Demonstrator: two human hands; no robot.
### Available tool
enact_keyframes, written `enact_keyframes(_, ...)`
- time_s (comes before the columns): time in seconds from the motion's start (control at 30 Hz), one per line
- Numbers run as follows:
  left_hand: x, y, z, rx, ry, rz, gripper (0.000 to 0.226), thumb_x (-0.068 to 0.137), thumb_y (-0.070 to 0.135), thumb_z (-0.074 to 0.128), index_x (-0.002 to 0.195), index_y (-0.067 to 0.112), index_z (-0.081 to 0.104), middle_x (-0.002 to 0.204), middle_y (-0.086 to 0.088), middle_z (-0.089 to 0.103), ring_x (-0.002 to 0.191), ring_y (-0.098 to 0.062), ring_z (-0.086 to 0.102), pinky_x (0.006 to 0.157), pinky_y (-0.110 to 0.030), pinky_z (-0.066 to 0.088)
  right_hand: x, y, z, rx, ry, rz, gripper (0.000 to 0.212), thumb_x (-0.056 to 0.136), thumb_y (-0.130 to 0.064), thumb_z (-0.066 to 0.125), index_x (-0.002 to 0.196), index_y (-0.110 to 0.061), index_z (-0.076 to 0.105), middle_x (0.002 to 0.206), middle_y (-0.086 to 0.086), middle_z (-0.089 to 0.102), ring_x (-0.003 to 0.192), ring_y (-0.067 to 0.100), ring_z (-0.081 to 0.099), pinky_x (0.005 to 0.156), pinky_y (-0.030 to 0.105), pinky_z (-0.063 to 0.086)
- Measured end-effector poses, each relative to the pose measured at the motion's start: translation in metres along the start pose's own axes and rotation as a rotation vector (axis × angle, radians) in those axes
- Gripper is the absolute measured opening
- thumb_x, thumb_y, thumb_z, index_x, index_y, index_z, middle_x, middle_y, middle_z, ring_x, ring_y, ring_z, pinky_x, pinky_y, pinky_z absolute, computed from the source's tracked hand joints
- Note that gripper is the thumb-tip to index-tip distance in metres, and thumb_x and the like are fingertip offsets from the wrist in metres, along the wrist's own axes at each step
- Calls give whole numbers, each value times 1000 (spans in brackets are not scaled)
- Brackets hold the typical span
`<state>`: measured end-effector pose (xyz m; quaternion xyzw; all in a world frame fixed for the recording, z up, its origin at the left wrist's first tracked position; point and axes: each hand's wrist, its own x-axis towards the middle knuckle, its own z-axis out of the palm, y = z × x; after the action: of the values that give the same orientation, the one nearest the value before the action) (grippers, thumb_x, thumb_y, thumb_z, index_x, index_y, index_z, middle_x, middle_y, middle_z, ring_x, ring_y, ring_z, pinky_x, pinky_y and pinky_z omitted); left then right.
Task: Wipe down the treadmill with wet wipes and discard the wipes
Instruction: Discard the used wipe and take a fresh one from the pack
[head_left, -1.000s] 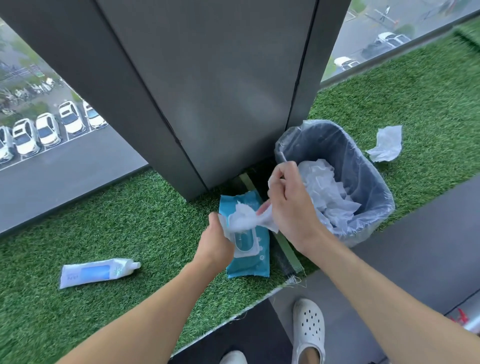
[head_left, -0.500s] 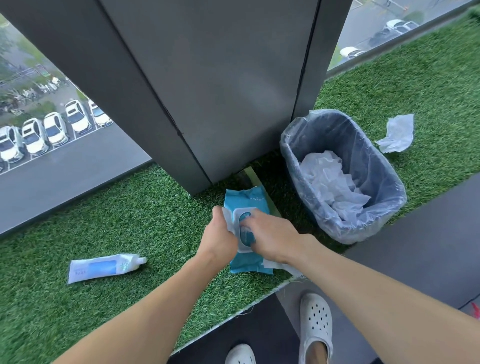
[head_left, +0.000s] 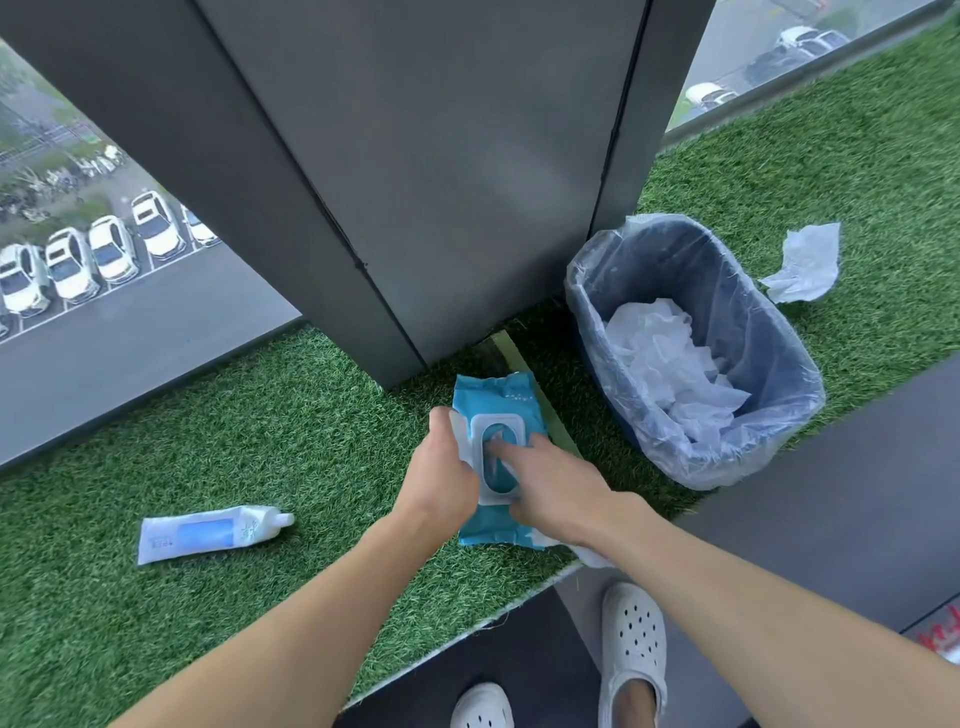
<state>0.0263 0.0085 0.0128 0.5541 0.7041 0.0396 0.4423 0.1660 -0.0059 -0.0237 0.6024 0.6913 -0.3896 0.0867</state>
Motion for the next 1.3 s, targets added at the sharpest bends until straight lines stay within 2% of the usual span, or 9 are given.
enact_keyframes(0.17, 3, -1, 0, -9, 11, 1, 40, 92, -7, 35, 111, 26, 24, 87, -5, 54, 66, -19, 54, 44, -26, 37, -15, -1, 7, 52, 225, -77, 23, 93, -18, 52, 114, -20, 45, 110, 0, 49, 88, 32, 58, 69, 43, 50)
enact_keyframes(0.33, 4, -1, 2, -37, 10, 5, 35, 93, -4, 36, 115, 22, 30, 91, -7, 55, 69, -21, 52, 47, -28, 36, -6, 2, 21, -192, 126, -140, 51, 93, -16, 50, 142, -20, 36, 138, -6, 31, 67, 29, 52, 44, 32, 30)
enact_keyframes(0.5, -3, -9, 9, -9, -2, 239, 46, 101, 26, 45, 144, 17, 33, 138, 2, 37, 122, -18, 46, 101, -36, 42, -10, 0, 14, 157, 285, 3, 35, 92, -16, 51, 127, -23, 51, 126, -5, 39, 85, 27, 59, 60, 33, 39)
enact_keyframes(0.67, 1, -21, 18, 577, -124, 413, 47, 103, 26, 34, 150, 17, 34, 156, -1, 19, 139, -22, 22, 115, -35, 28, -15, 8, 4, 319, 352, 180, 21, 92, -15, 50, 113, -17, 52, 114, -3, 43, 84, 26, 56, 70, 36, 45)
enact_keyframes(0.8, 1, -25, 21, 757, -182, 365, 61, 99, 21, 40, 155, 25, 16, 162, 4, -2, 147, -21, 11, 113, -40, 36, -13, 10, 4, 326, 273, 151, 7, 93, -14, 48, 99, -16, 49, 109, -1, 45, 81, 24, 55, 69, 36, 45)
enact_keyframes(0.9, 2, -19, 18, 861, -237, 343, 73, 94, 17, 46, 156, 28, 10, 163, 6, -7, 149, -22, 10, 113, -43, 34, -14, 8, 4, 338, 273, 154, 18, 95, -15, 49, 112, -17, 51, 115, -2, 46, 87, 24, 56, 70, 34, 42)
enact_keyframes(1.07, 2, 3, 9, 431, -218, 210, 53, 97, 15, 40, 150, 24, 37, 156, 0, 29, 136, -24, 36, 107, -39, 39, -22, -3, -17, 482, 307, 128, 14, 94, -10, 48, 106, -17, 49, 102, -1, 43, 86, 18, 48, 72, 31, 38)
enact_keyframes(1.17, -21, 41, -10, -57, -215, 95, 35, 96, 22, 46, 128, 20, 60, 126, -1, 62, 111, -15, 56, 96, -33, 45, -42, -16, -50, 630, 357, 156, 4, 93, -6, 44, 93, -6, 47, 85, 0, 42, 76, 16, 40, 63, 28, 32)
enact_keyframes(1.3, -67, 115, -66, -379, -426, 103, 28, 86, 37, 53, 88, 13, 69, 88, -5, 68, 82, -15, 59, 76, -35, 48, -98, -41, -126, 830, 479, 217, 21, 100, -12, 38, 80, -14, 45, 75, 1, 47, 71, 16, 44, 54, 20, 34)
